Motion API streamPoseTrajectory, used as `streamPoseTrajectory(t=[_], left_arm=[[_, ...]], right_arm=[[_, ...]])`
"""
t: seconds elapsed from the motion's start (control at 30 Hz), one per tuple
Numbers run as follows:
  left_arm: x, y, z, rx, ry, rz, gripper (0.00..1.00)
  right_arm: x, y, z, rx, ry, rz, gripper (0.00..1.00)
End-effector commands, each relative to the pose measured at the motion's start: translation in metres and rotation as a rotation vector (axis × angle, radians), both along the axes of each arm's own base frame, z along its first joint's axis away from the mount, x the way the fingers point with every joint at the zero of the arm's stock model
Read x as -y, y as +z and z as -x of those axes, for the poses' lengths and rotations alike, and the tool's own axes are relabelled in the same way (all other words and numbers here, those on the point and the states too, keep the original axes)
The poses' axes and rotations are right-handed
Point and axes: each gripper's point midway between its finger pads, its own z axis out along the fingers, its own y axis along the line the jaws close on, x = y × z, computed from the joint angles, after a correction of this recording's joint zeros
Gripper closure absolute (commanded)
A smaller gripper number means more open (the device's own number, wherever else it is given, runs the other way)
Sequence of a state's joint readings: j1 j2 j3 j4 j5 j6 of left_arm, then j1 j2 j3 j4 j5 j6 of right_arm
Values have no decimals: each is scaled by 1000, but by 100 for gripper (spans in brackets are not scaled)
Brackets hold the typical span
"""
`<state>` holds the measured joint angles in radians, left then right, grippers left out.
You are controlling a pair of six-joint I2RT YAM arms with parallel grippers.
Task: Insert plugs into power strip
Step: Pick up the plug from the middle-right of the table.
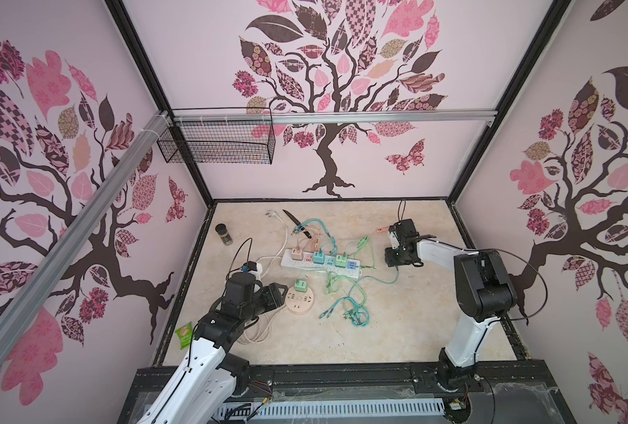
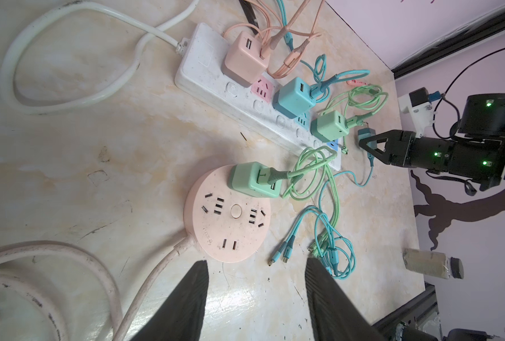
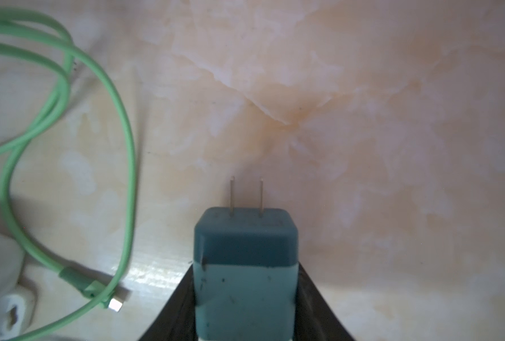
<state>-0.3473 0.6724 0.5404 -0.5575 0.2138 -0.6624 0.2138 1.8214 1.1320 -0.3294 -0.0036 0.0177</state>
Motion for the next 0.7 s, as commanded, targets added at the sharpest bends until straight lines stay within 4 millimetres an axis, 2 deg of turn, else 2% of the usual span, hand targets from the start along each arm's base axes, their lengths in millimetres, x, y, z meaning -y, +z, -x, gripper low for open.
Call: streamPoseTrajectory(t=[0.0,0.17,0.4,0.57,0.67], left_arm=[[9,25,-6,67,-33,46,41],[21,41,-5,96,-95,98,38],[44,74,-5,146,-211,192,37],[60,103,-5,184,-298,264,36],[69,119,-6,205,-347,300,36]], right_arm=[[-10,54,-5,120,34,-2,68],[-21,95,2,211,71,-8,70],[-51,161,25,381,193,-112,72],[-83,201,56,496,366,-305,74],[-99,218,75,543,455,-379,75]])
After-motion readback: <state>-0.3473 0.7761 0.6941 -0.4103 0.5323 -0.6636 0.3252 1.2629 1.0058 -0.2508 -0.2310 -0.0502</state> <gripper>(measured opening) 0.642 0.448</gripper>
